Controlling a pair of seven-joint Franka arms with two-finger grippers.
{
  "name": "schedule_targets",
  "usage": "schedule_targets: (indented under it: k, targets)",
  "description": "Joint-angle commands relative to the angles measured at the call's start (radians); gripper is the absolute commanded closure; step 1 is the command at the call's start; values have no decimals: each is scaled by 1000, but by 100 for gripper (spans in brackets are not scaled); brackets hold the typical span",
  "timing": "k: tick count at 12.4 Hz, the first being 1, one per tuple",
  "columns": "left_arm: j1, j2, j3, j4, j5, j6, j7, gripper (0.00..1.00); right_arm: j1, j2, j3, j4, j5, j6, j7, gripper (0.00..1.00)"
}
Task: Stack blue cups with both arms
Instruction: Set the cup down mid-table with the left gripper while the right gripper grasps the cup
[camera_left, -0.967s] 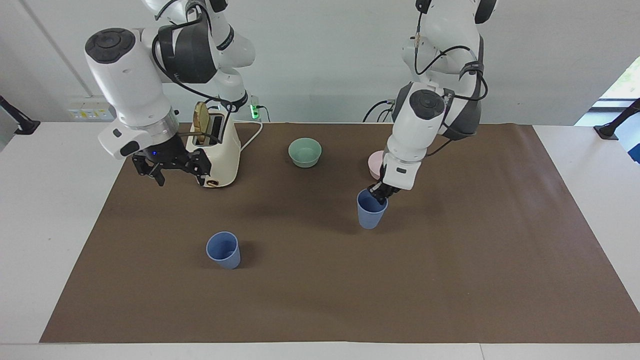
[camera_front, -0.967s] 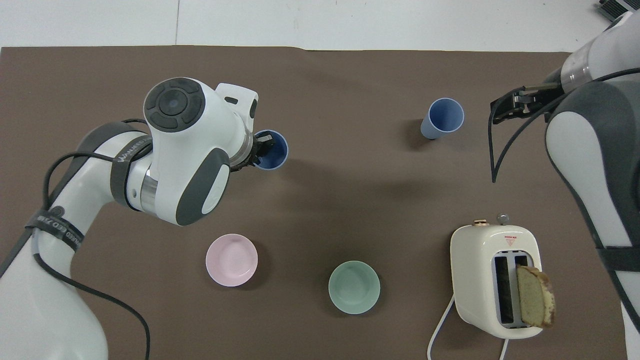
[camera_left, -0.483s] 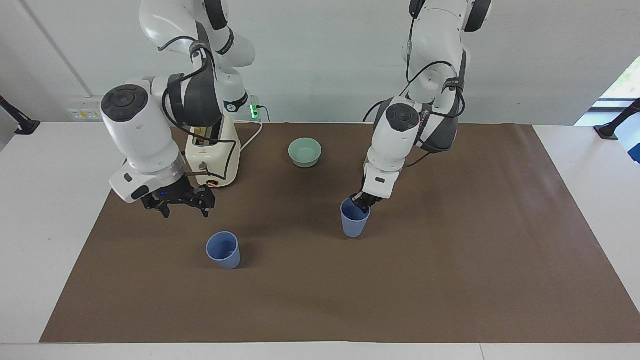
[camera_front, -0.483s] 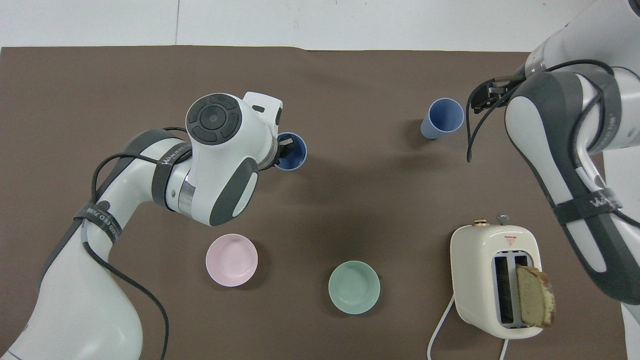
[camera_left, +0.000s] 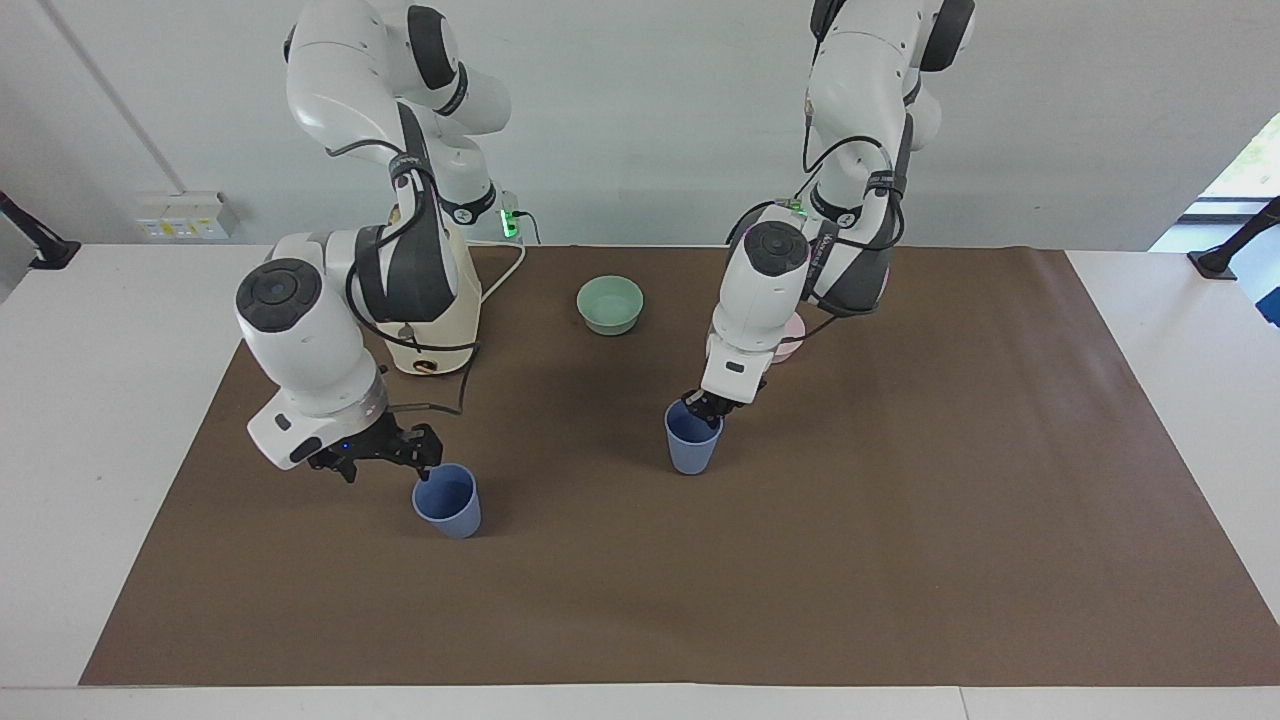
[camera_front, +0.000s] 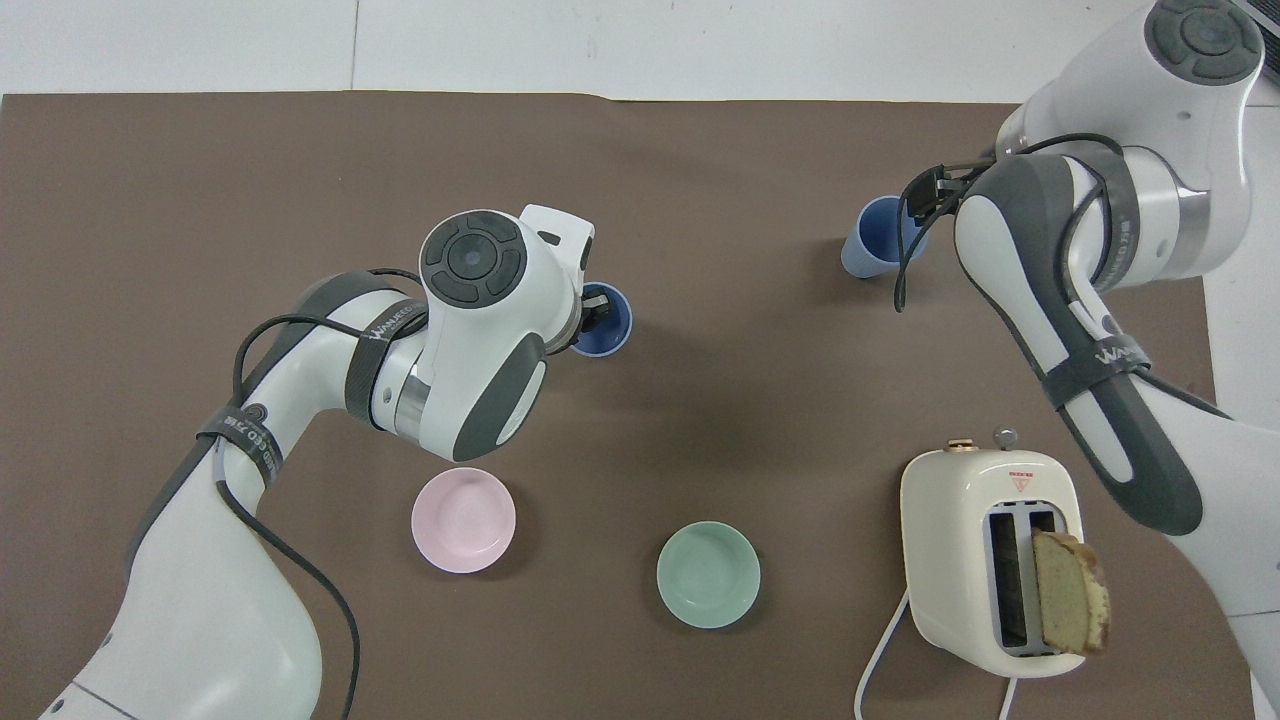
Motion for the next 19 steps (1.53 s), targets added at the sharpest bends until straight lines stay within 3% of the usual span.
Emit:
schedule_targets:
  k: [1, 2, 3, 4, 7, 10, 12, 14, 16, 19]
  targets:
    - [-26, -15, 15, -34, 12, 21, -41, 100, 4, 52, 7, 26, -28, 43, 15, 0]
    - [-23, -15, 15, -35, 10, 26, -41, 78, 4, 63, 8, 19, -27, 57, 27, 0]
    - [-14, -13, 15, -32, 10, 23, -30, 5, 4, 63, 8, 8, -27, 68, 29, 0]
    - [-12, -12, 20, -17, 21, 3, -30, 0, 2, 62, 8, 3, -19, 68, 31, 0]
    - [27, -59, 41, 12, 59, -53, 40, 0, 5, 57, 8, 3, -7, 78, 31, 1]
    - [129, -139, 40, 5, 58, -151, 261, 0, 7, 55, 8, -11, -7, 83, 32, 16]
    - [196, -203, 40, -29, 55, -218, 376, 0, 7, 55, 8, -14, -8, 81, 31, 37]
    - [277, -267, 38, -92, 46, -232, 505, 0, 7, 55, 8, -14, -7, 81, 32, 74]
    - [340, -333, 40, -161, 46, -245, 635, 0, 7, 55, 8, -14, -8, 81, 32, 100]
    - [426, -369, 40, -177, 46, -297, 808, 0, 5, 51, 8, -14, -16, 83, 34, 100]
